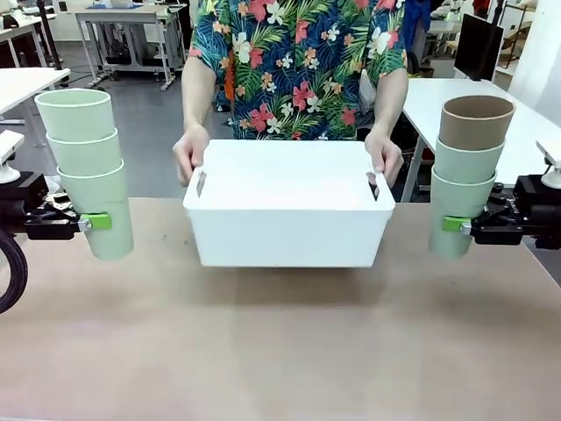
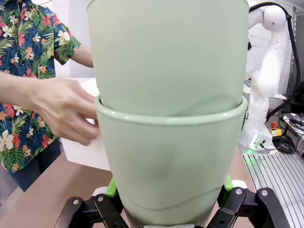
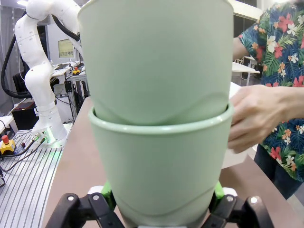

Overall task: Stack the cups and store them in the basket.
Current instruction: Place the stack of Reusable plastic cups into the Pantry Basket.

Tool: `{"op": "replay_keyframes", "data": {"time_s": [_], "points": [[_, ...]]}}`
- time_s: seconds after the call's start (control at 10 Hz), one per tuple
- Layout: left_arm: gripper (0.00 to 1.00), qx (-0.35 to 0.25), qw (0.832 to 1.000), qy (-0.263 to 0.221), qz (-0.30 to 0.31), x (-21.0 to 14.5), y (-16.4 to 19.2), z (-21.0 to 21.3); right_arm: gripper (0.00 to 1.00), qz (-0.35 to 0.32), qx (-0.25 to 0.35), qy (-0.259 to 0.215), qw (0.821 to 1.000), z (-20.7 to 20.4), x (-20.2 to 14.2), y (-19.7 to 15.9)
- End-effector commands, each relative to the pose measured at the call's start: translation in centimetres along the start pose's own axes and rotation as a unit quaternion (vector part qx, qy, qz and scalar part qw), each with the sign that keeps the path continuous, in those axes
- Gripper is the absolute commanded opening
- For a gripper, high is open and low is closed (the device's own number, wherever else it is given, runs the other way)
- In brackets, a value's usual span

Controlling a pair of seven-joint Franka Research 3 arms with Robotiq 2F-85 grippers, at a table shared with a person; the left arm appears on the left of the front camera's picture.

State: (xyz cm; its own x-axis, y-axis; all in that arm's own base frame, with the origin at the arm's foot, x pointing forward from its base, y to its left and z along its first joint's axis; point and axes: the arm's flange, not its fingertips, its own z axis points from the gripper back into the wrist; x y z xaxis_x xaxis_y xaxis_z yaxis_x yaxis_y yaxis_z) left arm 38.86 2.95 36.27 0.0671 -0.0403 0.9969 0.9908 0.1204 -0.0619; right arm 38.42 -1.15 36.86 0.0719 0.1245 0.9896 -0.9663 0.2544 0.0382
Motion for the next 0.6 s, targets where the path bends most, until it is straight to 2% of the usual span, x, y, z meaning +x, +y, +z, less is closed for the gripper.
{"op": "replay_keyframes", "data": {"time_s": [0.0, 0.5], "points": [[0.87, -0.001, 1.000, -0.004, -0.003, 0.34, -0.06, 0.03, 0.85, 0.004, 0.000, 0.000, 1.000, 0.00, 0.35, 0.02], [0.87, -0.001, 1.000, -0.004, -0.003, 0.34, -0.06, 0.03, 0.85, 0.004, 0.000, 0.000, 1.000, 0.00, 0.35, 0.02]]}}
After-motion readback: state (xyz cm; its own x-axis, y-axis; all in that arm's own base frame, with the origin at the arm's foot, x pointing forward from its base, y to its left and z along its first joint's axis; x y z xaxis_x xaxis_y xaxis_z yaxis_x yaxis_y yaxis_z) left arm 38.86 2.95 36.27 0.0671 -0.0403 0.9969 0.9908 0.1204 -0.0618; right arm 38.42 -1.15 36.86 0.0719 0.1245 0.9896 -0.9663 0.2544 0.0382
